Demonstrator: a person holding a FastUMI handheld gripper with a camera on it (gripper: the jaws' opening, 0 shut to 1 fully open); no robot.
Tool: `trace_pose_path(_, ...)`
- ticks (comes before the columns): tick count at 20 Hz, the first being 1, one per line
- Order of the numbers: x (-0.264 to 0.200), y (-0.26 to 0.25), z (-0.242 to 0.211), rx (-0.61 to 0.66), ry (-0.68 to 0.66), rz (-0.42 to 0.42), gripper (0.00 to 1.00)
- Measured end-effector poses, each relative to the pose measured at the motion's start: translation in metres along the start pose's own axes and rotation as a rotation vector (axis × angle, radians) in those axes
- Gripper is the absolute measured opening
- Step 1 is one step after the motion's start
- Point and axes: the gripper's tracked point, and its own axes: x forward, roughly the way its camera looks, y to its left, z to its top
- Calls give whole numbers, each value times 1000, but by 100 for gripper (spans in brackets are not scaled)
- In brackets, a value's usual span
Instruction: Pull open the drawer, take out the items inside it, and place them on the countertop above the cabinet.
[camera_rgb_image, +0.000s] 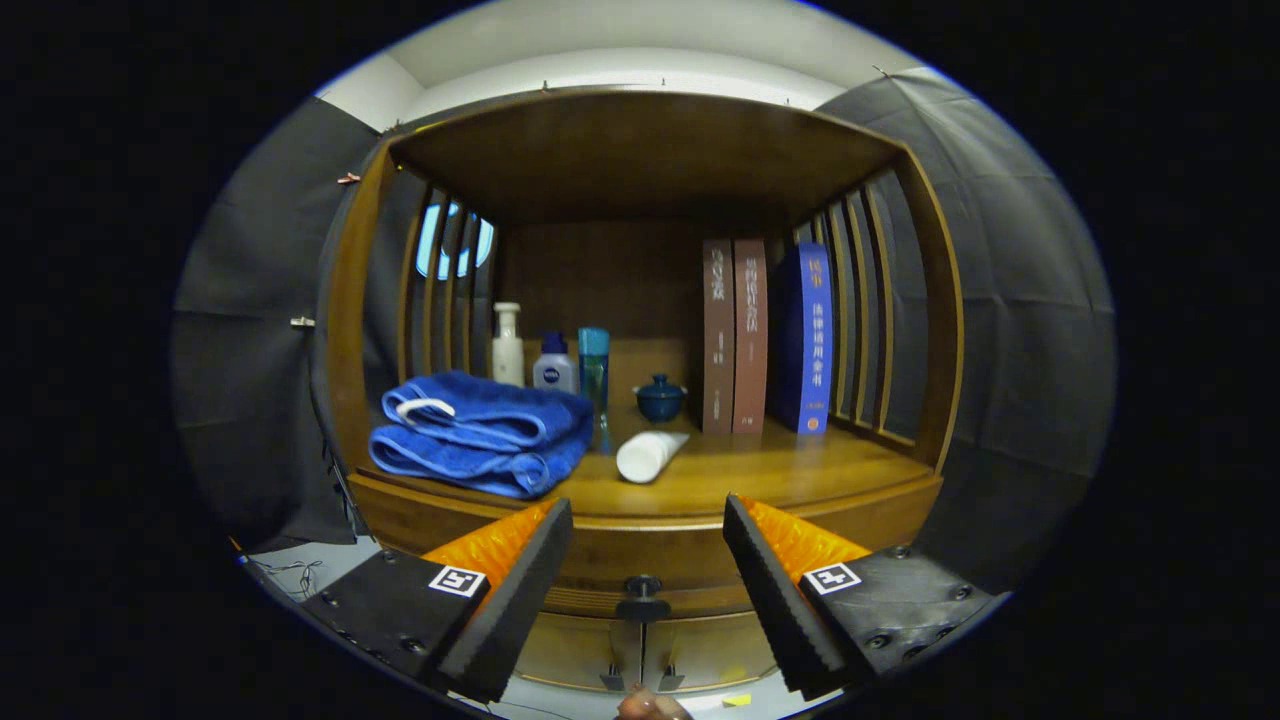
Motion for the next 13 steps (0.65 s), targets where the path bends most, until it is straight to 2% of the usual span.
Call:
trace_pose_path(8,-70,2,108,-46,-56,20,99)
trace_pose_path(13,-110,11,139,-20,-59,57,99)
